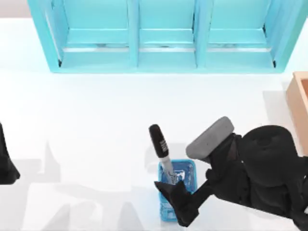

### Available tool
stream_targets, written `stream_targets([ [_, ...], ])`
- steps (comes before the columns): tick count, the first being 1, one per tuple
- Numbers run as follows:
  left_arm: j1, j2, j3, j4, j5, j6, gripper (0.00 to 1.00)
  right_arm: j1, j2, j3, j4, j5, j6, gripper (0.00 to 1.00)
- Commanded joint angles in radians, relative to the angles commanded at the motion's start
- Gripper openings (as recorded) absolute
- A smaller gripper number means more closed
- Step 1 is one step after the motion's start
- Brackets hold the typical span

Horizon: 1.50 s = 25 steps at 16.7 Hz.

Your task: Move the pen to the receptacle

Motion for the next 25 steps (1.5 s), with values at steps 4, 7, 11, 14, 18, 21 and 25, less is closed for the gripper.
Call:
stream_targets([
  [4,0.000,0.000,0.000,0.000,0.000,0.000,1.00,0.010,0.221,0.062,0.154,0.011,0.007,1.00],
  [7,0.000,0.000,0.000,0.000,0.000,0.000,1.00,0.013,0.279,0.077,0.203,0.014,0.009,1.00],
  [11,0.000,0.000,0.000,0.000,0.000,0.000,1.00,0.013,0.279,0.077,0.203,0.014,0.009,1.00],
  [14,0.000,0.000,0.000,0.000,0.000,0.000,1.00,0.013,0.279,0.077,0.203,0.014,0.009,0.77],
  [18,0.000,0.000,0.000,0.000,0.000,0.000,1.00,0.013,0.279,0.077,0.203,0.014,0.009,0.47],
  [21,0.000,0.000,0.000,0.000,0.000,0.000,1.00,0.013,0.279,0.077,0.203,0.014,0.009,0.25],
  [25,0.000,0.000,0.000,0.000,0.000,0.000,1.00,0.013,0.279,0.077,0.203,0.014,0.009,0.00],
])
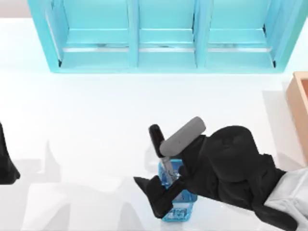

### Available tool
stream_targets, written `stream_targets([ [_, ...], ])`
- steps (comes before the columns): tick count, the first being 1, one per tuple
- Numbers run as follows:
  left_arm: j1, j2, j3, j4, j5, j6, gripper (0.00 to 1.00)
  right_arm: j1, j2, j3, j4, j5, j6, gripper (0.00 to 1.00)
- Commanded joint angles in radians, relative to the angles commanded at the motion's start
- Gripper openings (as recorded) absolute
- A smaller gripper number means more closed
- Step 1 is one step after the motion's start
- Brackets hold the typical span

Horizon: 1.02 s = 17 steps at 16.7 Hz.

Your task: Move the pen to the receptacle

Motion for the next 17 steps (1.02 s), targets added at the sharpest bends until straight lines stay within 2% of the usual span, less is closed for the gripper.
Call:
stream_targets([
  [10,0.000,0.000,0.000,0.000,0.000,0.000,1.00,-0.010,-0.021,0.022,-0.012,-0.004,-0.005,0.00],
  [13,0.000,0.000,0.000,0.000,0.000,0.000,1.00,-0.061,-0.080,0.046,-0.108,-0.061,-0.037,0.00],
  [17,0.000,0.000,0.000,0.000,0.000,0.000,1.00,-0.195,-0.243,0.104,-0.372,-0.185,-0.115,0.00],
])
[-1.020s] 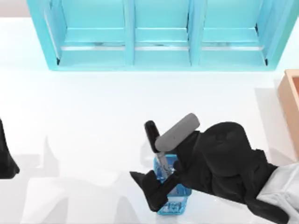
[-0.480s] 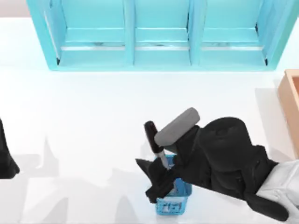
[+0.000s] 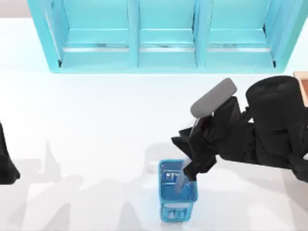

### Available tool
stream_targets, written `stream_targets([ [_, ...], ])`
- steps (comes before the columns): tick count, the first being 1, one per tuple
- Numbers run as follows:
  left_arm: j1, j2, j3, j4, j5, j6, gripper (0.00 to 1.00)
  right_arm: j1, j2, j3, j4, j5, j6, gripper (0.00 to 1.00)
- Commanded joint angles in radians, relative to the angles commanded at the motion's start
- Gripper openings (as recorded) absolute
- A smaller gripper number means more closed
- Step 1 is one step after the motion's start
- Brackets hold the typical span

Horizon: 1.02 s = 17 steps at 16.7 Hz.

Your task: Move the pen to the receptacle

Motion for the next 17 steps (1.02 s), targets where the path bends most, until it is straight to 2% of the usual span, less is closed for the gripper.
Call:
stream_targets([
  [5,0.000,0.000,0.000,0.000,0.000,0.000,1.00,-0.207,-0.273,0.078,-0.395,-0.171,-0.119,0.00],
  [8,0.000,0.000,0.000,0.000,0.000,0.000,1.00,-0.306,-0.400,0.106,-0.545,-0.245,-0.176,0.00],
  [17,0.000,0.000,0.000,0.000,0.000,0.000,1.00,-0.359,-0.443,0.119,-0.604,-0.273,-0.207,0.00],
])
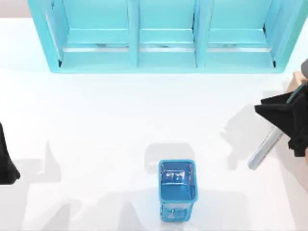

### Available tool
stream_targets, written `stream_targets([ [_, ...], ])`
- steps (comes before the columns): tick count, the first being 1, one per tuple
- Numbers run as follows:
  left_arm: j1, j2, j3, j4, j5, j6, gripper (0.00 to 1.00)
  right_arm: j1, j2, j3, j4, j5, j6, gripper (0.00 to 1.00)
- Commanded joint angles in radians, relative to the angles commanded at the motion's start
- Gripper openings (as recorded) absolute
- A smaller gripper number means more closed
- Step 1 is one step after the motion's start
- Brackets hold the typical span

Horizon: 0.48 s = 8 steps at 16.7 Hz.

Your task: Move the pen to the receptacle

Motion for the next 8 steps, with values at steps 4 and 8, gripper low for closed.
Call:
stream_targets([
  [4,0.000,0.000,0.000,0.000,0.000,0.000,1.00,-0.156,0.038,0.062,-0.056,-0.004,-0.090,0.00],
  [8,0.000,0.000,0.000,0.000,0.000,0.000,1.00,-0.454,0.080,0.151,-0.136,-0.020,-0.225,0.00],
])
